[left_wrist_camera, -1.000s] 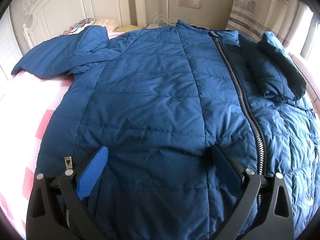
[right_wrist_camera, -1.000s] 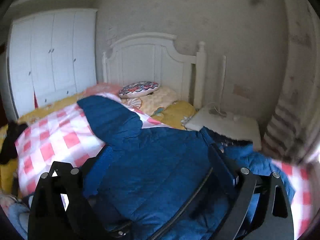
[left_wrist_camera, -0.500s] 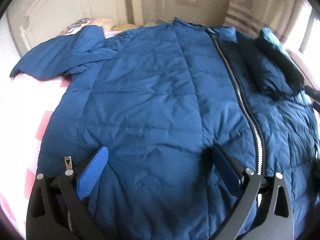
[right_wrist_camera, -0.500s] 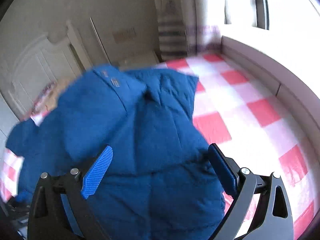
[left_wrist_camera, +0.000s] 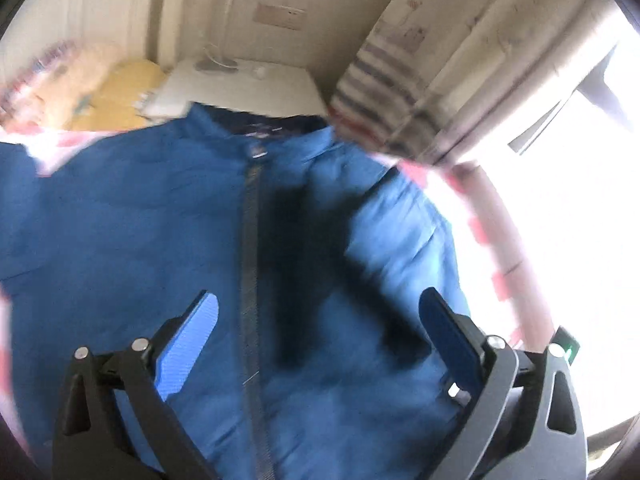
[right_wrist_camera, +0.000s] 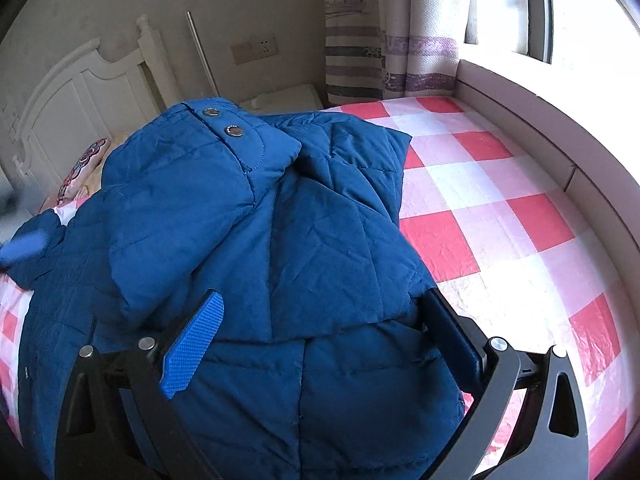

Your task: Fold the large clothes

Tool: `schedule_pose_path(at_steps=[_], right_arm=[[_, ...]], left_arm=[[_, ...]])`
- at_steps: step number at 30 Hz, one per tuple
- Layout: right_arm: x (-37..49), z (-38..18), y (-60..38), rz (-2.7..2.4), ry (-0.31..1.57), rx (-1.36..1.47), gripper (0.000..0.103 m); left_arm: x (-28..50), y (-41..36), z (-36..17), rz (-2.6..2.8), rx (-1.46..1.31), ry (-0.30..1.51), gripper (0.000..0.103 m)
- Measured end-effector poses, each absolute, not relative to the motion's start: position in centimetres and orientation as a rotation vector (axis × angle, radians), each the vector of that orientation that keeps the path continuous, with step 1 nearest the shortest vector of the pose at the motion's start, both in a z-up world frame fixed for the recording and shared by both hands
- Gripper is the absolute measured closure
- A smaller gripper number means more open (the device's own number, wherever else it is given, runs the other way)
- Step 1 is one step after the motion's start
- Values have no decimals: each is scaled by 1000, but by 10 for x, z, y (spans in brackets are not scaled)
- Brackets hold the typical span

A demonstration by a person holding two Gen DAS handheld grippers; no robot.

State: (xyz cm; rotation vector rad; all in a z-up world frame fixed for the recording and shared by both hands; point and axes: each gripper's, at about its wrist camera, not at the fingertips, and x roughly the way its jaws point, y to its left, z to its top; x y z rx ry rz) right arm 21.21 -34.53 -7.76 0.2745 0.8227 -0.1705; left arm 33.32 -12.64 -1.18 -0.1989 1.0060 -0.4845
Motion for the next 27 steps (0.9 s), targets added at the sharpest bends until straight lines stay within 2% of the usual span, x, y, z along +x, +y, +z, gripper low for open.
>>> schedule_pose_path(at_steps=[2,4,5,7,9,15,19,22,27], right_arm=[[211,-77,-345,-170,822,275,6],[211,-77,-344,-170,825,272,6],[212,-77,-344,-171,826,270,6],[211,-77,-343,-172,829,266,6],[211,-77,-343,-172,827,267,6],[211,-76,-343,-171,823,268,6],[211,-76,-343,-168,822,271,6],[211,-76,-344,-166,822,274,6],[211,-76,-343,-166,823,272,5]], left_arm=[[356,-139,-22,-502,-285,1053,19],[370,-148,-32,-529,-371,1096,39],[376,-153,-38,-542,-399,1114,45],[379,-161,-44,-558,-403,1131,74],[371,-161,-37,-540,-356,1071,88],[349,-99,20,-423,-360,816,91],[347,-34,39,-295,-362,733,90],[348,6,25,-185,-338,754,90],[365,54,-50,-28,-304,938,87]])
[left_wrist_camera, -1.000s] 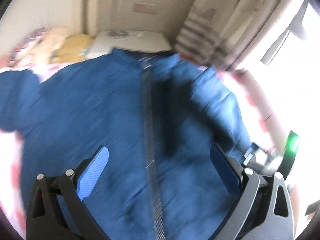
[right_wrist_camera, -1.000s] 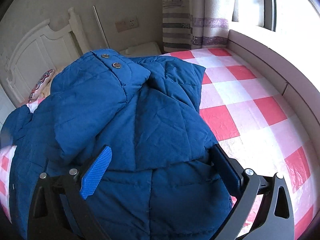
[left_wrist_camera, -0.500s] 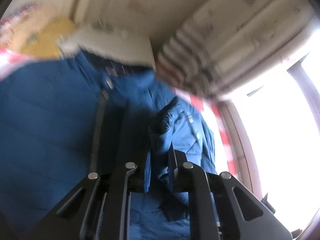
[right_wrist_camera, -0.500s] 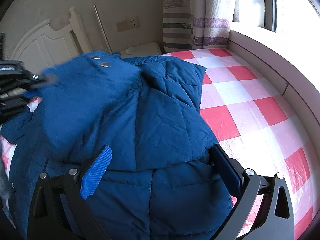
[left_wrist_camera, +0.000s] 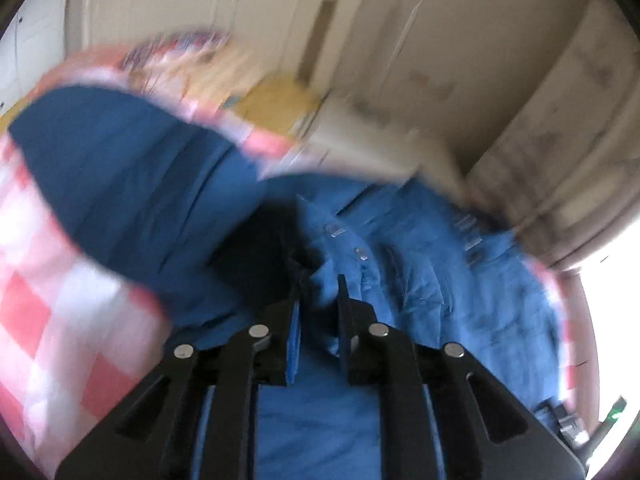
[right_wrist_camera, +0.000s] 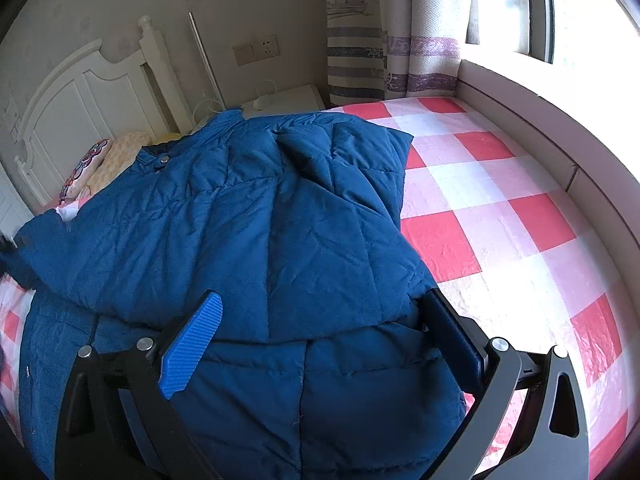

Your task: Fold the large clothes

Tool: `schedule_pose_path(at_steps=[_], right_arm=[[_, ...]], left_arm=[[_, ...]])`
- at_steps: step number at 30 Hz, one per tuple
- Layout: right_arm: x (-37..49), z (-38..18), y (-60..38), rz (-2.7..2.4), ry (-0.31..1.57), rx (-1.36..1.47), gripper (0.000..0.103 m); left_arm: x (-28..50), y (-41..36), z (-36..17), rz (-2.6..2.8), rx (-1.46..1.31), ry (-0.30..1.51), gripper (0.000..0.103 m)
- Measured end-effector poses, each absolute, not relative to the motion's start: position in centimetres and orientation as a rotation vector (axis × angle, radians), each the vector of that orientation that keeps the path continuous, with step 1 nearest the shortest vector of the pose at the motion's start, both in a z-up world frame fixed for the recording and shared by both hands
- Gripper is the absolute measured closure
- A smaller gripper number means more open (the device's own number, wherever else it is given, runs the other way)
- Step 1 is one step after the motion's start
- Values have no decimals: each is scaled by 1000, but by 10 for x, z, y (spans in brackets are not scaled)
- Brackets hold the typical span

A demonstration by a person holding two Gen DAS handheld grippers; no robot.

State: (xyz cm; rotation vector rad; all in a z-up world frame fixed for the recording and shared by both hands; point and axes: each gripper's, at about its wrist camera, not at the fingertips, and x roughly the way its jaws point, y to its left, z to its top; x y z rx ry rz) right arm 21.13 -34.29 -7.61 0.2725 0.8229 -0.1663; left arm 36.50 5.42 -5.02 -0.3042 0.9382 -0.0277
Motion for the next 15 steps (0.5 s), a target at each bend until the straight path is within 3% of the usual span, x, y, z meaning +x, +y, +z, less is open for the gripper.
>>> schedule_pose_path(at_steps=[4,7,8,9,10,12,15], right_arm=[[212,-77,-342,-169,826,269,5],[213,-77,-343,-169,827,269,5],[213,-77,-343,-168,828,269,5],[213,-77,-342,-168,829,270,5],[213,-77,-342,-166,830,270,4],[214,-78,-342,-166,833,272,4],[214,-78,-342,-166,835,272,4]], left_arm=[[365,64,-78,18,-297,968,75],[346,62,-45,158,-245,839,66],[336,62,-31,175,-230,774,56],[326,53,-10,183,-194,679,31],[319,47,1,184,-166,624,16],[319,18,19,134,-46,555,10],[348,-13,-5,48,101,682,9]])
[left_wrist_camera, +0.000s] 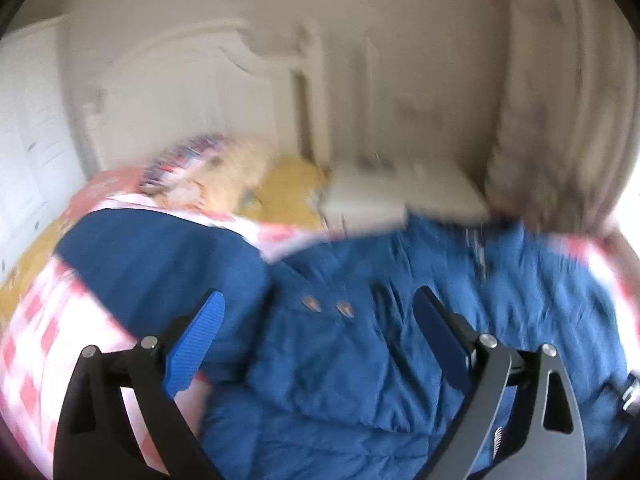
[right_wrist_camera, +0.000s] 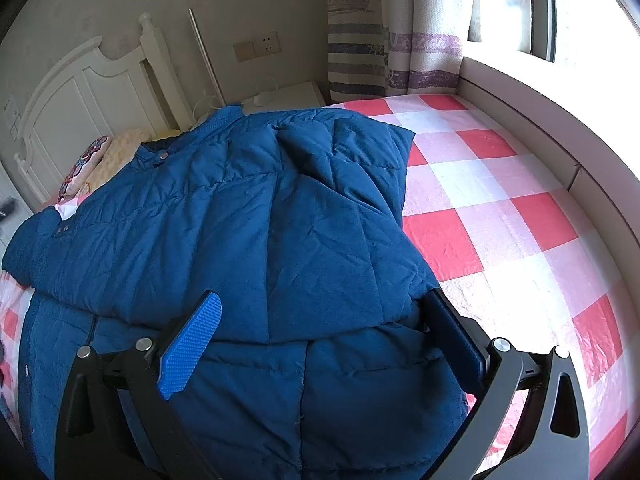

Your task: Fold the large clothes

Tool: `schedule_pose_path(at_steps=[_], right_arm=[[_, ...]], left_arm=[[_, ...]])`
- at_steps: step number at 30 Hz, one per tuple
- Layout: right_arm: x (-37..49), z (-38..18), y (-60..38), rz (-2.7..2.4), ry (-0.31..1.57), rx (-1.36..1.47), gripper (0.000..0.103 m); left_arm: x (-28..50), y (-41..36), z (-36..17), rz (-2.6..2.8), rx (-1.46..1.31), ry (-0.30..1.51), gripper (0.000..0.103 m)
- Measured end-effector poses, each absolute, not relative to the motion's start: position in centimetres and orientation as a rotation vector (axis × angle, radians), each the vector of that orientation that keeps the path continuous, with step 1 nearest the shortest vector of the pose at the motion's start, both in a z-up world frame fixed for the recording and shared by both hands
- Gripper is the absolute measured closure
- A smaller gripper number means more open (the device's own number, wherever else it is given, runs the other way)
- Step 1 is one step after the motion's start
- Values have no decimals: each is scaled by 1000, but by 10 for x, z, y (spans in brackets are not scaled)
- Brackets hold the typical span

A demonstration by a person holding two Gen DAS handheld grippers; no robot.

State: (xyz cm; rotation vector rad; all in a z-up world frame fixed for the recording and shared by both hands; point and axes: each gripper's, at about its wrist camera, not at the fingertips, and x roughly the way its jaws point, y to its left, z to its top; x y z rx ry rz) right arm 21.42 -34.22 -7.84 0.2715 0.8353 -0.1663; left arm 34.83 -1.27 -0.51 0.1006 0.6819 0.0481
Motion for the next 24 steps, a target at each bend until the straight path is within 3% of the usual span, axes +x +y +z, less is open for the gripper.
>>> schedule_pose_path(at_steps=[3,5,16,21,24], right_arm=[[214,-78,-343,-165,833,274,4],[214,-78,-342,-164,832,275,4],[198,-40,-343,-157,673,334,4],[263,-17,-301,-100,742,75,5],[314,-31,-288,-36,807,13,5]], left_arm=[[381,-19,-62,25,139,875,15],[388,-13,-90,14,132,912,11],[386,-18,-98,-14,129,904,2],[386,-20,-98,-16,122,902,2],[387,-18,-97,-16,122,901,2]])
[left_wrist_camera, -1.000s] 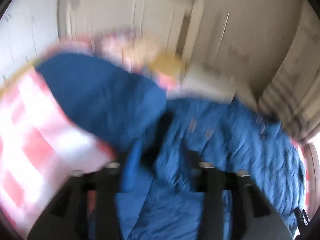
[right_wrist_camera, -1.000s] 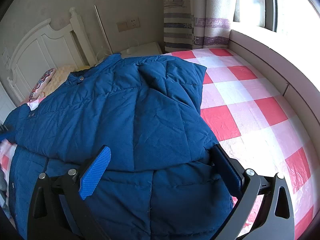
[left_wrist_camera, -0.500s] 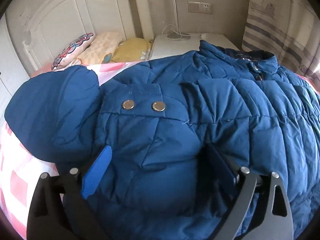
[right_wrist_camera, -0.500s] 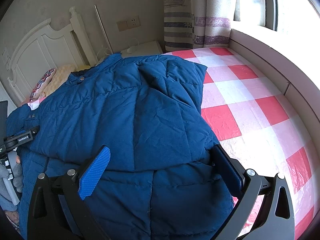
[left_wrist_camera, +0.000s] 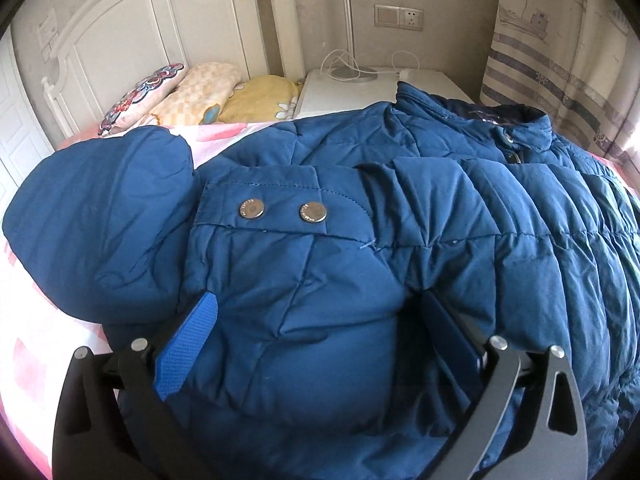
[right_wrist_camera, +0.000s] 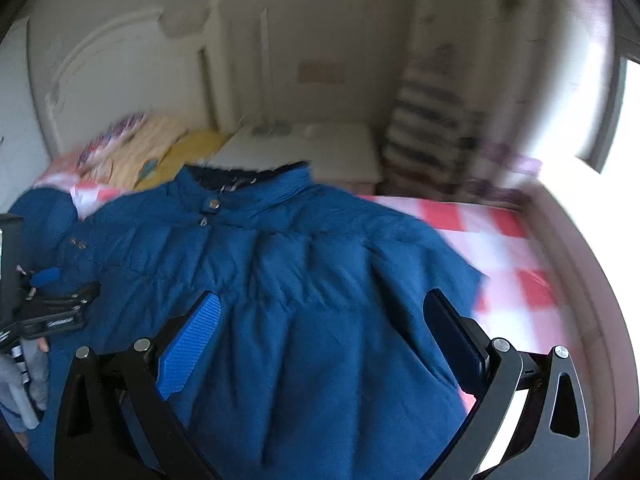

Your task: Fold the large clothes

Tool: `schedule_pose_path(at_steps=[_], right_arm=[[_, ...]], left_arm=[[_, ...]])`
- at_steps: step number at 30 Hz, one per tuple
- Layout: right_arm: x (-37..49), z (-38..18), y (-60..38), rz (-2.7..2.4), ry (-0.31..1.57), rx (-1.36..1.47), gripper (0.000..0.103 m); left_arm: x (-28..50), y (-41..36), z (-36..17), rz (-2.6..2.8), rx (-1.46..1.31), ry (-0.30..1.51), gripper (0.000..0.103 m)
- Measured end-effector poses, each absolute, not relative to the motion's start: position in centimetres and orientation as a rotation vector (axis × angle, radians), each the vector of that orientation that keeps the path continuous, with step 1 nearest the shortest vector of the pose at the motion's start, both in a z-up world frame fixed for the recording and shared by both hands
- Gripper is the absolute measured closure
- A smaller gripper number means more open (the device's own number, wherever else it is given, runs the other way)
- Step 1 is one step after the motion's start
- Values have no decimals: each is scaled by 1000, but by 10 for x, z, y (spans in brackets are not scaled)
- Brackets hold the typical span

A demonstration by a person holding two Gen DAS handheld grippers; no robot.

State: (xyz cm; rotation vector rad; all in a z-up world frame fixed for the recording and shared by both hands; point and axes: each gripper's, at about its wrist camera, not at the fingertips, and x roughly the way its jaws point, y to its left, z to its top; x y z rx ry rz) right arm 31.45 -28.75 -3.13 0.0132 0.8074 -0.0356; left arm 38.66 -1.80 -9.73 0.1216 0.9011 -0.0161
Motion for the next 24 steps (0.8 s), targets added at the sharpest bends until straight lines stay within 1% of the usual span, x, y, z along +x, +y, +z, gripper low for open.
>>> schedule_pose_path(at_steps=[4,5,8,12,13,15,16,19,22,24], right_arm=[[355,-72,-296,-92,961,-18,4],[358,-82,-301,-76,984,19,4],[350,-73,-304,-97,970,50,5],[317,-52,-302,-71,870,100,5],[313,-54,-300,-69,885,81,5],[309,-74,-298,-73,977,42,5],[307,-76,-297,-72,982,46,5],[292,-65,-299,-125,956,79,5],[265,-46,-293,-89,885,156,5],[256,-49,-274,-46,899,103,5]], left_arm=[[387,-18,-97,-16,121,902,2],[387,-18,-97,-17,121,901,2],[387,-17,-97,-17,120,902,2],[387,-17,-97,-16,122,902,2],[387,-17,-97,-16,121,902,2],[387,-17,-97,-17,120,903,2],[387,-17,-97,-17,120,902,2],[388,-17,-97,-17,119,902,2],[387,-18,-97,-15,121,902,2],[388,-17,-97,-16,120,903,2]])
